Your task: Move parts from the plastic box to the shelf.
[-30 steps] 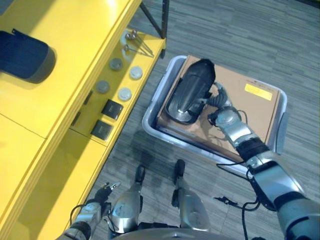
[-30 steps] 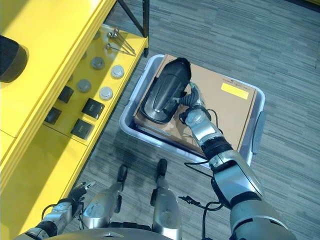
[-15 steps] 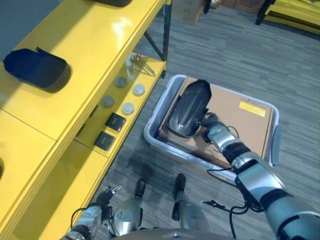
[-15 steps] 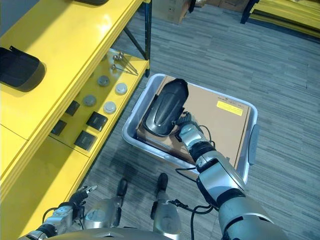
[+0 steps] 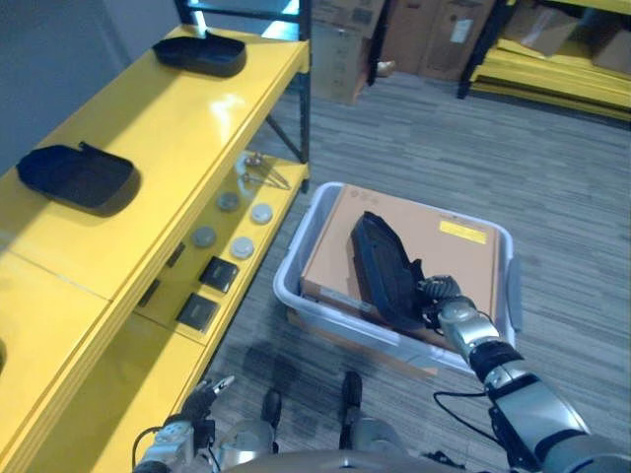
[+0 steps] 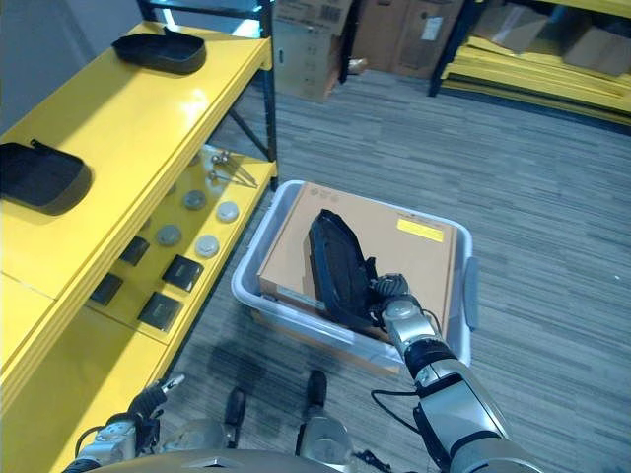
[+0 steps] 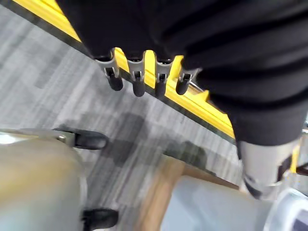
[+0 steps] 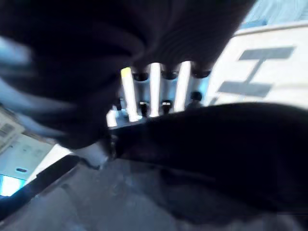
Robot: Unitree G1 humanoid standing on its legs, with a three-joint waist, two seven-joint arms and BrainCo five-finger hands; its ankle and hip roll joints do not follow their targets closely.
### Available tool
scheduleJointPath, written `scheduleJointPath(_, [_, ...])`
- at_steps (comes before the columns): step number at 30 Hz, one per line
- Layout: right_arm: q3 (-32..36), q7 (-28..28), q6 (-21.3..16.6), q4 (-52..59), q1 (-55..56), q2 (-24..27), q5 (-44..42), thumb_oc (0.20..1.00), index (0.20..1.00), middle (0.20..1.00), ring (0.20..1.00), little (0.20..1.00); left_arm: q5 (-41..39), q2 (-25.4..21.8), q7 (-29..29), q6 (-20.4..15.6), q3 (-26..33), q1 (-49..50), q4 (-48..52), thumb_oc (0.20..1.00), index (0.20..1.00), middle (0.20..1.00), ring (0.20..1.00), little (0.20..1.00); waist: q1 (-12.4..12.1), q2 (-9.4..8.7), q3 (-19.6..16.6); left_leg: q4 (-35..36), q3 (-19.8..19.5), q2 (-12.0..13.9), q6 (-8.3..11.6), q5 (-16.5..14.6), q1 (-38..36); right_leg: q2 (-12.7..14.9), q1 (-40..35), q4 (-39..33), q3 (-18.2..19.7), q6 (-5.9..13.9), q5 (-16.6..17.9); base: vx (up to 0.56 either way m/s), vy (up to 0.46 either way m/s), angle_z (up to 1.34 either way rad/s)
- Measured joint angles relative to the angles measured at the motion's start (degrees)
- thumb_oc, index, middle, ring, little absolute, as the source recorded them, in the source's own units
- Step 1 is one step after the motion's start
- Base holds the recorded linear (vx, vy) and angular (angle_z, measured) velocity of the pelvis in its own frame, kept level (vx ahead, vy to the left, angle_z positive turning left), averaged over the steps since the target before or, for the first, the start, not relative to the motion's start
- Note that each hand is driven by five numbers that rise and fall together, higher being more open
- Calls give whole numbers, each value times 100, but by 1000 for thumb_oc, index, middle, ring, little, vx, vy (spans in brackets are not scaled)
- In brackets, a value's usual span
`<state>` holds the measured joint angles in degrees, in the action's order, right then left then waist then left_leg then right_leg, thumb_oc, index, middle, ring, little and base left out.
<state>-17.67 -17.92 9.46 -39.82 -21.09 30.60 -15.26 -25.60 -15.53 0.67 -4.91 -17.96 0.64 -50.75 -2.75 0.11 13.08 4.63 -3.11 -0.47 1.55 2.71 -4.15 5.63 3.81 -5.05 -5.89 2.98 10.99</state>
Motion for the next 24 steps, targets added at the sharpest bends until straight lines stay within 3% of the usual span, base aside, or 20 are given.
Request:
scheduleJointPath(3, [304, 15, -298, 748, 613, 191, 354, 200, 200, 200, 200, 200, -7, -200, 33, 125, -18, 38, 1048, 1000, 1000, 1000, 1000, 1000, 91, -41, -48, 0, 76, 3, -16, -7, -41, -4, -25, -8, 50, 16, 5, -36, -64, -14])
scheduleJointPath(6, [326, 22, -591, 838, 754, 493, 690, 200, 200, 200, 200, 200, -84, -527, 76, 324, -39, -159, 2141, 1000, 1000, 1000, 1000, 1000, 340, -108, -160, 33, 149, 43, -35, -35, -169, -14, -148, -13, 48, 43, 1, -49, -71, -11])
scheduleJointPath(9, [397, -23, -813, 1052, 749, 851, 1219, 200, 200, 200, 200, 200, -295, -739, 264, 388, -102, -506, 2817, 1000, 1000, 1000, 1000, 1000, 380, -147, -293, 35, 164, 108, -14, -50, -210, -81, -174, -14, 54, 50, -9, -32, -56, -7])
scheduleJointPath(14, [438, -279, -900, 1351, 672, 909, 1850, 200, 200, 200, 200, 200, -565, -775, 368, 519, -251, -819, 3488, 1000, 1000, 1000, 1000, 1000, 375, -181, -320, 33, 181, 190, 20, -36, -216, -171, -185, -13, 47, 41, -11, -29, -45, 0])
scheduleJointPath(20, [195, -530, -948, 1694, 263, 1308, 3148, 200, 200, 200, 200, 200, -1228, -703, 152, 1168, -447, -1183, 4125, 1000, 1000, 1000, 1000, 1000, 386, -191, -316, 32, 222, 207, 39, -28, -227, -185, -189, -12, 52, 37, -13, -3, -7, -1])
scheduleJointPath(24, [-89, -638, -982, 1945, -172, 1581, 3861, 200, 200, 200, 200, 200, -2193, -576, 23, 1771, -718, -1343, 4123, 1000, 1000, 1000, 1000, 1000, 464, -203, -315, 33, 303, 202, 49, -41, -255, -175, -189, -13, 71, 38, -14, -1, -5, -8])
